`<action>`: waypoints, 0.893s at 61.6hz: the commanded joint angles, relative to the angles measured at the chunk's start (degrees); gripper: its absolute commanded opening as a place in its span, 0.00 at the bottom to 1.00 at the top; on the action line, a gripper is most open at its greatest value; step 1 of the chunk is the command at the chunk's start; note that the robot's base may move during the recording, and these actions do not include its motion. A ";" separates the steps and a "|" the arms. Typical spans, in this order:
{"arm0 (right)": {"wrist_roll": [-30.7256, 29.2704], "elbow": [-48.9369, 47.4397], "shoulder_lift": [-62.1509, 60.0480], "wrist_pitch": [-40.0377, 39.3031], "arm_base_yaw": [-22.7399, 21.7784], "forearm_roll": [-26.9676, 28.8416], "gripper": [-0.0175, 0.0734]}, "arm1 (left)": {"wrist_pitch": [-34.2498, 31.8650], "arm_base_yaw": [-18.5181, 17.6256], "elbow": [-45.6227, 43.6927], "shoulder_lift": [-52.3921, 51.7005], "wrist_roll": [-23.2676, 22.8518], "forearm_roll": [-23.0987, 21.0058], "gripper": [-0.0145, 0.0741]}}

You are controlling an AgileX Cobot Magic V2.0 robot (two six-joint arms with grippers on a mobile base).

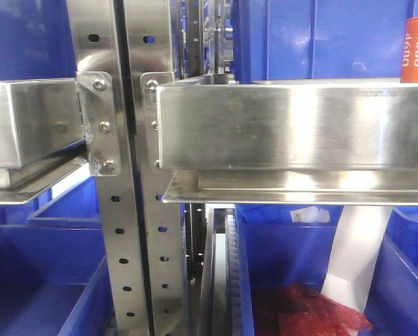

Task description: Grab orange capacitor from left shelf to right conveyor

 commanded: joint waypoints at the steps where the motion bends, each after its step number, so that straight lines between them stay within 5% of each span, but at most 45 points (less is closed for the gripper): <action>1: -0.48 -0.22 -0.80 -6.46 -0.40 0.05 0.25 | -5.09 0.06 -0.27 -0.64 -0.08 -0.10 0.02; 17: -0.35 -2.24 -0.80 -8.47 -0.40 0.05 0.25 | -5.09 0.06 -0.27 -0.64 -0.08 -0.10 0.02; 34: -0.35 -18.39 5.18 1.69 -0.22 0.05 0.29 | -5.09 0.06 -0.27 -0.64 -0.08 -0.10 0.02; 51: -0.35 -30.18 22.27 2.18 -0.22 -0.30 0.86 | -5.09 0.06 -0.27 -0.64 -0.08 -0.10 0.02; 55: -0.35 -32.38 26.60 2.43 -0.22 -0.30 0.89 | -5.09 0.06 -0.27 -0.64 -0.08 -0.10 0.02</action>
